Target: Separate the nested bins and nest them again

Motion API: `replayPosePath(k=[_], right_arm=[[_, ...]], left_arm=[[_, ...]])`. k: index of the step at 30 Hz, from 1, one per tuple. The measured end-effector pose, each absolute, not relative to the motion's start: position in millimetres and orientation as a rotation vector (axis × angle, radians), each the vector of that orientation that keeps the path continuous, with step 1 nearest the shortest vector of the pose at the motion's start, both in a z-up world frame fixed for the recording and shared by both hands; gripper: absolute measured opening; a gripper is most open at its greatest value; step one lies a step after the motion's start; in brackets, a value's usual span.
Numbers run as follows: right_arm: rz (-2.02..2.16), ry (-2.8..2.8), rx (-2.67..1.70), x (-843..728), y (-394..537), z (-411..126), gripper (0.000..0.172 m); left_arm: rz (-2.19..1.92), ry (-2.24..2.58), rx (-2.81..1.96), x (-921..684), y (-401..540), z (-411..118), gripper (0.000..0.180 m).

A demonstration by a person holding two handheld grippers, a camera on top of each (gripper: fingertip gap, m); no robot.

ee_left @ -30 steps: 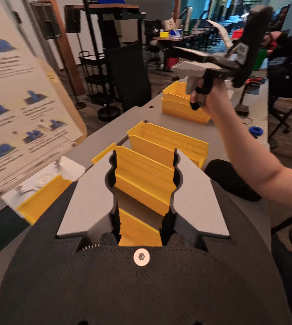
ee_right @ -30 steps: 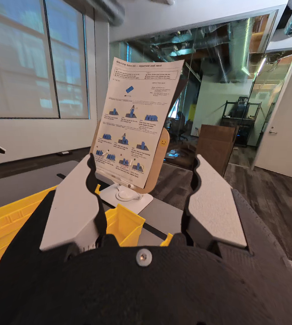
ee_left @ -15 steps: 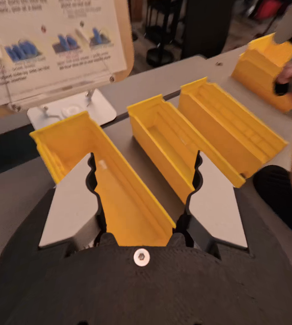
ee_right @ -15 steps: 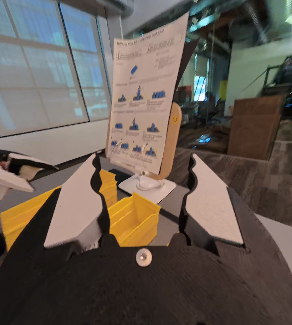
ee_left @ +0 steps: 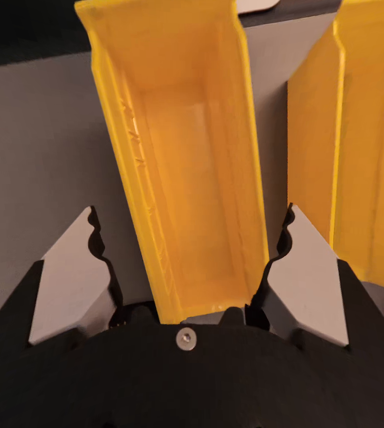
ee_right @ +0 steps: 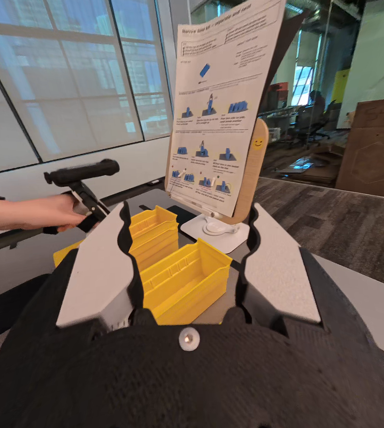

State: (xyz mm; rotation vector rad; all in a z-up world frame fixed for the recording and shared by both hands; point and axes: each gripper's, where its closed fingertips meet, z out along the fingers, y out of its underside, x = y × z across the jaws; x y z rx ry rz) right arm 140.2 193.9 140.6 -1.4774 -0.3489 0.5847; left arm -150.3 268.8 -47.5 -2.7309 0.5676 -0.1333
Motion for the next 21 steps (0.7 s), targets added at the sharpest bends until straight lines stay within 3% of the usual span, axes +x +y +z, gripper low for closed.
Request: replayPosePath(k=[4, 9, 21], right_arm=[[0.671, -0.298, -1.469, 147.8, 191.5, 144.3, 0.102], [0.739, -0.254, -1.564, 147.6, 200.2, 126.7, 0.099], [0.815, -0.215, -1.580, 152.1, 201.5, 122.5, 0.091]], left_arm=[[-0.085, 0.532, -2.852, -153.8, 270.1, -66.7, 0.154], [-0.025, 0.532, -2.837, -143.7, 281.3, -73.2, 0.131], [0.076, 0.537, -2.937, -146.8, 276.7, -71.9, 0.117]])
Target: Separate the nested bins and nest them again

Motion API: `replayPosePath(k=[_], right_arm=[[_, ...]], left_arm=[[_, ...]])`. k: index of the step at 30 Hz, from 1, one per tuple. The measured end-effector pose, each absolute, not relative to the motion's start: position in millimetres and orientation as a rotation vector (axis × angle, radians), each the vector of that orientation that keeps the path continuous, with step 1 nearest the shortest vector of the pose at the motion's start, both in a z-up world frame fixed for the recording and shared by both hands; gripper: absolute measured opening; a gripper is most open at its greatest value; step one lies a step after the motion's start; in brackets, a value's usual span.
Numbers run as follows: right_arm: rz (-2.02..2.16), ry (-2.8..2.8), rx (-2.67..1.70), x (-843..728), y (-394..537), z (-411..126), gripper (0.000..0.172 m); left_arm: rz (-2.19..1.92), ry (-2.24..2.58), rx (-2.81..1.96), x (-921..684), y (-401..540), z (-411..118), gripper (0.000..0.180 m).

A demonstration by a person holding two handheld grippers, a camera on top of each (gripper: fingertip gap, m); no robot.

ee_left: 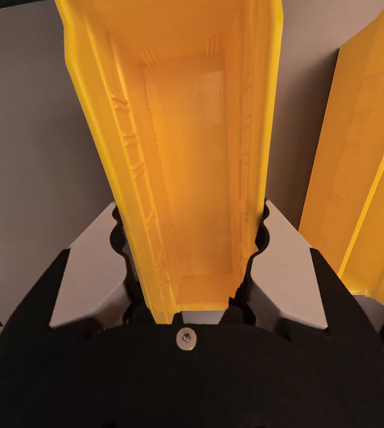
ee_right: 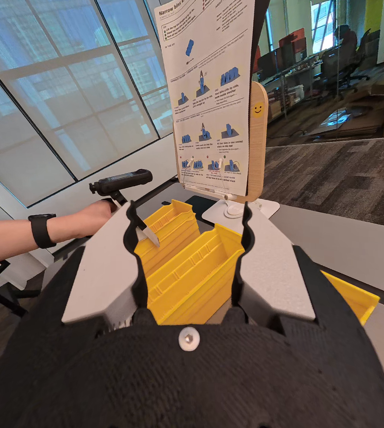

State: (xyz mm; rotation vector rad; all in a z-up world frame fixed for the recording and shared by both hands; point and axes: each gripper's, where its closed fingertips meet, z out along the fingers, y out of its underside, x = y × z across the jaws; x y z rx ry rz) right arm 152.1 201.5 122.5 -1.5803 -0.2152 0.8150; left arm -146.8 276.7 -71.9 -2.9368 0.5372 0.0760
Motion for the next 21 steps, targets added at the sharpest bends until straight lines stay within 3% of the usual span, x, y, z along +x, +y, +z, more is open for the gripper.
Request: replayPosePath(k=[21], right_arm=[[0.852, -0.206, -1.588, 154.2, 201.9, 120.0, 0.090]], left_arm=[[0.138, 0.620, -2.986, -146.2, 267.4, -18.2, 0.117]])
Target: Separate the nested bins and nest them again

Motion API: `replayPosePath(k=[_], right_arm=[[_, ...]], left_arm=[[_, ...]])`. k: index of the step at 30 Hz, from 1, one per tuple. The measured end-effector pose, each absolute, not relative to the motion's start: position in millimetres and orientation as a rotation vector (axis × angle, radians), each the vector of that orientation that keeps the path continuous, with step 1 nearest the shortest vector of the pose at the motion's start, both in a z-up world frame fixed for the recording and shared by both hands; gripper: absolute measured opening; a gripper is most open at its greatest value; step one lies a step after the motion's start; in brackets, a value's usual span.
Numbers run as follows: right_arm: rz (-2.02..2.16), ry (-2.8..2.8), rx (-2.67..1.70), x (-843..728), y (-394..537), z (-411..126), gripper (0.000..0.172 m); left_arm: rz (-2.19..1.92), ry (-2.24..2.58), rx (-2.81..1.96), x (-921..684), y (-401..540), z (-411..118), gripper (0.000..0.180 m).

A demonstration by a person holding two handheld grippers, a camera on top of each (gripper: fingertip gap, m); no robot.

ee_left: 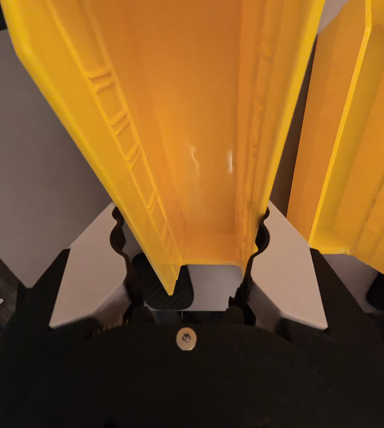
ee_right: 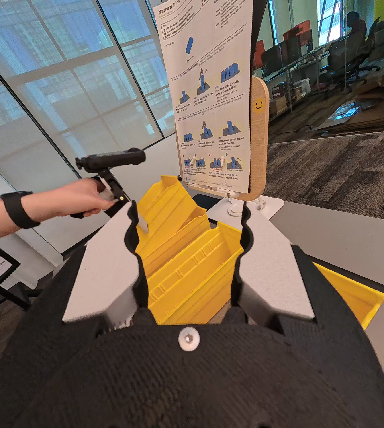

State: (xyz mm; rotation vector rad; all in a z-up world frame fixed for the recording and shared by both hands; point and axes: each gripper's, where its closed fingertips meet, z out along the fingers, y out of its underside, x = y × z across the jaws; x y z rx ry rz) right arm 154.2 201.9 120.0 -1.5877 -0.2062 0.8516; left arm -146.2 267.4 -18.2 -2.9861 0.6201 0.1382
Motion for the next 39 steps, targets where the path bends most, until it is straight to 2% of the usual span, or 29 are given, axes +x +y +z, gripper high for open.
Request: replayPosePath(k=[10, 18, 23, 31, 39], right_arm=[[0.840, -0.210, -1.599, 152.8, 202.9, 118.2, 0.090], [0.820, -0.207, -1.610, 150.9, 203.9, 117.6, 0.090], [0.806, -0.229, -1.627, 143.5, 204.9, 115.2, 0.090], [0.767, -0.286, -1.669, 123.6, 209.3, 103.4, 0.090], [0.652, -0.299, -1.748, 116.4, 204.3, 91.4, 0.090]], left_arm=[[-0.034, 0.609, -2.887, -168.6, 263.6, 54.5, 0.116], [0.120, 0.589, -2.852, -251.9, 276.6, 67.5, 0.116], [0.296, 0.520, -2.851, -305.6, 293.1, 36.4, 0.116], [0.274, 0.564, -2.935, -335.2, 297.0, -58.0, 0.115], [0.023, 0.556, -2.906, -321.2, 322.3, -96.9, 0.122]])
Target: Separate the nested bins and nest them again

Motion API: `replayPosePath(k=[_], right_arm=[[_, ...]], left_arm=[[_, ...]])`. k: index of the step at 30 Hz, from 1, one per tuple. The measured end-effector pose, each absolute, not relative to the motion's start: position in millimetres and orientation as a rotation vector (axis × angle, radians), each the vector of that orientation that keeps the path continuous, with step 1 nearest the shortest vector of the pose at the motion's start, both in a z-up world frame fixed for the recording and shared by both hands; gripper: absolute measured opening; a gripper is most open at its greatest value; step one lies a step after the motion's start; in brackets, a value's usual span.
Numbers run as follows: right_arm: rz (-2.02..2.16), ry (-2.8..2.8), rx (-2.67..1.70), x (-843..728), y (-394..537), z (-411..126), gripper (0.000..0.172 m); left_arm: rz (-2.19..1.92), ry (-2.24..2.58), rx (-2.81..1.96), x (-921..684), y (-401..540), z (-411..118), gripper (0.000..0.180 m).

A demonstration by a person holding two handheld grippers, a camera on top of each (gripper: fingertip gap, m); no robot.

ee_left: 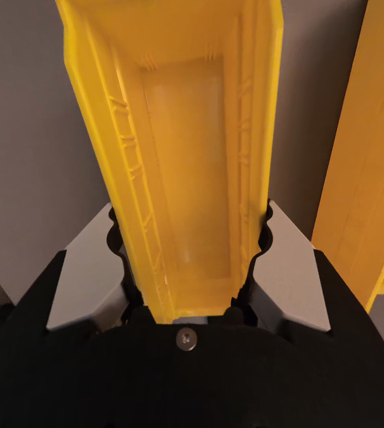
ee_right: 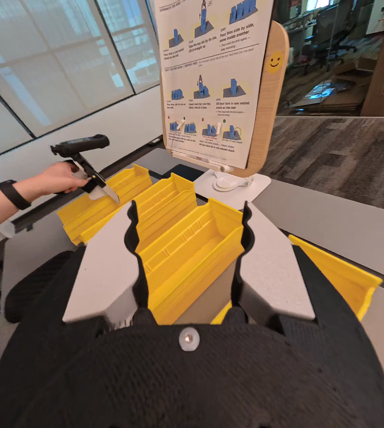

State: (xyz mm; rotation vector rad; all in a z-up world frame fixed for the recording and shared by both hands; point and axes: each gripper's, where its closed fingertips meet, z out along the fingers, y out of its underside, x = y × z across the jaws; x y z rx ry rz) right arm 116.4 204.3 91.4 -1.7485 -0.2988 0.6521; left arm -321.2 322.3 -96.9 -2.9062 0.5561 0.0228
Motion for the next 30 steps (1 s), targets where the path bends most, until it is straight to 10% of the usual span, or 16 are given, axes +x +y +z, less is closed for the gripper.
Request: replayPosePath(k=[21, 30], right_arm=[[0.226, -0.152, -2.003, 90.9, 76.1, -7.2, 0.094], [0.191, -0.102, -2.091, 84.0, 25.8, -50.9, 0.094]], left_arm=[[-0.237, 0.524, -2.720, -317.6, 306.8, -90.5, 0.132], [-0.333, 0.386, -2.216, -331.3, 234.5, -10.9, 0.103]])
